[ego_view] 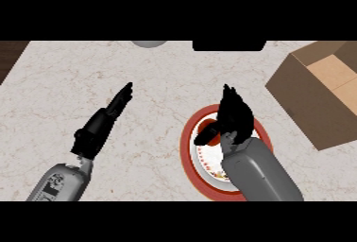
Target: Pick the tomato from the plate and place it in the cardboard box
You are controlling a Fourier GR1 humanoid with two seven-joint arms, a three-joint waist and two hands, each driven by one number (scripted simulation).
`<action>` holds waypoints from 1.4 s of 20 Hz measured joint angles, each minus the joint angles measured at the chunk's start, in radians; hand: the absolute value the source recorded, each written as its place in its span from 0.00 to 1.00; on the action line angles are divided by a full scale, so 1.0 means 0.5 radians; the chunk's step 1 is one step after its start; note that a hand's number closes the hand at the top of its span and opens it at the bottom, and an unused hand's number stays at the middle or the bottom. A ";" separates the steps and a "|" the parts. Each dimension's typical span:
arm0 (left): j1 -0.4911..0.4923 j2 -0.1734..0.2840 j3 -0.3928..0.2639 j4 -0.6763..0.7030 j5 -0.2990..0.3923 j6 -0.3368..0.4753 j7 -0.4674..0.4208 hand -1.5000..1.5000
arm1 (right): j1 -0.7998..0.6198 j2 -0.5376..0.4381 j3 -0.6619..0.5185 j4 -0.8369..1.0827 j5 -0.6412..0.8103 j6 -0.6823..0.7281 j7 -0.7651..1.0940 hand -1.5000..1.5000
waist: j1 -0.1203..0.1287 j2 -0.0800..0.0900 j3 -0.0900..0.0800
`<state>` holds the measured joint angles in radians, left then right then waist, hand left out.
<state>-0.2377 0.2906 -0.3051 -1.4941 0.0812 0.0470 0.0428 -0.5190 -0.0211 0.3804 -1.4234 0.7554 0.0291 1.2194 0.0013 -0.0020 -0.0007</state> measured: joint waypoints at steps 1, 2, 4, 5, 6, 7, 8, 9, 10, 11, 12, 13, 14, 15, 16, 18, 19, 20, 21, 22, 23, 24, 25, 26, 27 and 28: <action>-0.015 0.000 0.013 0.000 0.002 -0.007 0.013 0.50 | 0.010 0.004 0.004 -0.017 0.013 0.004 0.001 0.00 | -0.002 0.000 0.000; 0.001 0.002 0.020 -0.006 -0.005 -0.007 0.008 0.50 | 0.026 0.007 -0.012 -0.026 0.028 0.011 -0.010 0.00 | -0.002 -0.001 0.000; -0.008 -0.015 0.018 0.006 -0.024 -0.004 0.020 0.50 | 0.011 0.011 -0.023 0.013 0.029 0.010 -0.020 0.00 | 0.001 0.001 0.000; 0.005 -0.010 0.016 -0.017 -0.026 -0.013 0.025 0.50 | 0.014 0.013 -0.019 0.018 0.032 0.010 -0.016 0.00 | 0.004 0.000 0.000; 0.002 -0.005 0.026 -0.028 -0.023 -0.025 0.035 0.50 | 0.013 0.014 -0.038 0.021 0.031 0.018 -0.028 0.00 | 0.003 0.000 0.000; -0.024 -0.009 0.039 -0.006 -0.024 -0.033 0.035 0.50 | 0.000 0.015 -0.034 0.046 0.017 0.012 -0.030 0.00 | 0.004 0.002 0.000; -0.021 -0.012 0.040 -0.019 -0.025 -0.036 0.047 0.50 | 0.003 0.016 -0.035 0.055 0.011 0.015 -0.032 0.00 | 0.005 0.001 0.000; -0.009 -0.011 0.040 -0.047 -0.023 -0.043 0.057 0.50 | 0.014 0.016 -0.025 0.080 -0.002 0.007 -0.039 0.00 | 0.010 0.001 0.000; -0.002 -0.018 0.035 -0.051 -0.030 -0.045 0.056 0.50 | 0.002 0.017 -0.022 0.123 -0.020 -0.001 -0.045 0.00 | 0.013 0.002 0.001; 0.007 -0.024 0.038 -0.047 -0.034 -0.047 0.049 0.50 | 0.001 0.017 -0.003 0.140 -0.037 -0.008 -0.042 0.00 | 0.015 0.003 0.001; 0.008 -0.030 0.032 -0.045 -0.050 -0.045 0.043 0.50 | -0.010 0.018 -0.003 0.160 -0.059 -0.008 -0.038 0.00 | 0.015 0.003 0.001; 0.012 -0.040 0.033 -0.032 -0.059 -0.042 0.032 0.50 | 0.003 0.018 0.003 0.155 -0.071 -0.003 -0.038 0.00 | 0.012 0.003 0.001; 0.025 -0.031 0.049 -0.026 -0.052 -0.057 0.014 0.50 | 0.014 0.018 -0.002 0.163 -0.076 -0.002 -0.040 0.00 | 0.010 0.003 0.001; 0.024 -0.040 0.048 -0.011 -0.060 -0.059 0.009 0.50 | 0.020 0.019 -0.026 0.175 -0.082 0.005 -0.054 0.00 | 0.007 0.003 0.001; 0.011 -0.045 0.061 0.022 -0.059 -0.067 -0.006 0.50 | 0.017 0.019 -0.026 0.181 -0.092 0.010 -0.050 0.00 | 0.004 0.004 0.001; 0.013 -0.060 0.065 0.027 -0.067 -0.071 -0.003 0.50 | 0.038 0.019 0.003 0.216 -0.102 -0.005 -0.058 0.00 | 0.007 0.004 0.001; -0.003 -0.062 0.080 0.050 -0.062 -0.084 -0.011 0.50 | 0.034 0.019 -0.002 0.226 -0.111 -0.006 -0.058 0.00 | 0.005 0.004 0.001; -0.012 -0.080 0.078 0.074 -0.071 -0.082 -0.023 0.50 | 0.020 0.019 0.007 0.250 -0.120 -0.014 -0.055 0.00 | 0.006 0.005 0.001; -0.011 -0.081 0.079 0.068 -0.077 -0.087 -0.020 0.50 | 0.024 0.019 0.037 0.284 -0.133 -0.031 -0.059 0.00 | 0.010 0.005 0.001; -0.001 -0.079 0.079 0.034 -0.079 -0.089 0.000 0.50 | 0.035 0.020 0.020 0.296 -0.125 -0.035 -0.072 0.00 | 0.010 0.004 0.001; 0.001 -0.074 0.088 0.038 -0.071 -0.110 -0.004 0.50 | 0.051 0.019 0.042 0.309 -0.133 -0.050 -0.075 0.00 | 0.011 0.004 0.001; 0.007 -0.080 0.082 0.013 -0.082 -0.106 0.019 0.50 | 0.060 0.020 0.043 0.318 -0.131 -0.057 -0.080 0.00 | 0.011 0.003 0.001; 0.019 -0.080 0.088 0.001 -0.085 -0.107 0.017 0.50 | 0.042 0.020 0.034 0.341 -0.138 -0.059 -0.080 0.00 | 0.012 0.004 0.001; 0.013 -0.085 0.092 -0.016 -0.089 -0.103 0.039 0.50 | 0.030 0.020 0.030 0.348 -0.134 -0.059 -0.075 0.00 | 0.012 0.003 0.001; 0.016 -0.086 0.099 0.003 -0.097 -0.108 0.015 0.50 | 0.032 0.020 0.026 0.370 -0.128 -0.059 -0.081 0.00 | 0.010 0.003 0.001; 0.035 -0.090 0.097 -0.011 -0.102 -0.107 0.018 0.50 | 0.043 0.020 0.034 0.375 -0.117 -0.061 -0.081 0.00 | 0.010 0.003 0.001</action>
<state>-0.2200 0.2456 -0.2565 -1.4997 0.0300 -0.0067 0.0519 -0.4975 -0.0111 0.3973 -1.2360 0.6967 -0.0013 1.1788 0.0061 -0.0007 -0.0003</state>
